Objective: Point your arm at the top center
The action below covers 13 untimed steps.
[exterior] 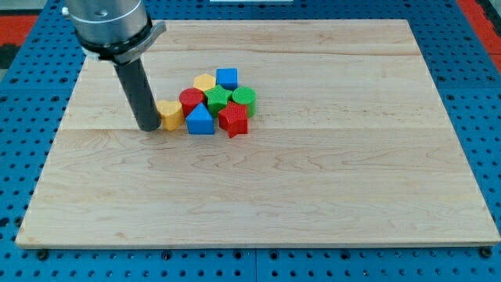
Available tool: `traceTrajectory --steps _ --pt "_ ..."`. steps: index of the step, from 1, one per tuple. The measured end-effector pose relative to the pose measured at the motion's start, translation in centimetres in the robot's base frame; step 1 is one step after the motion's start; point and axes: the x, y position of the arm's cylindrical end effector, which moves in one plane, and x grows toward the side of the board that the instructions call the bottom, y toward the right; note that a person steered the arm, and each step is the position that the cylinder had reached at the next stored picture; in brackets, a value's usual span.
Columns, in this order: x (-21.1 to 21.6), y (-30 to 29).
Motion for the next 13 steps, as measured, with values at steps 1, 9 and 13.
traceTrajectory --steps 1,9,13 --pt "0.0 0.3" --pt "-14.3 7.6" --pt "-12.7 13.5"
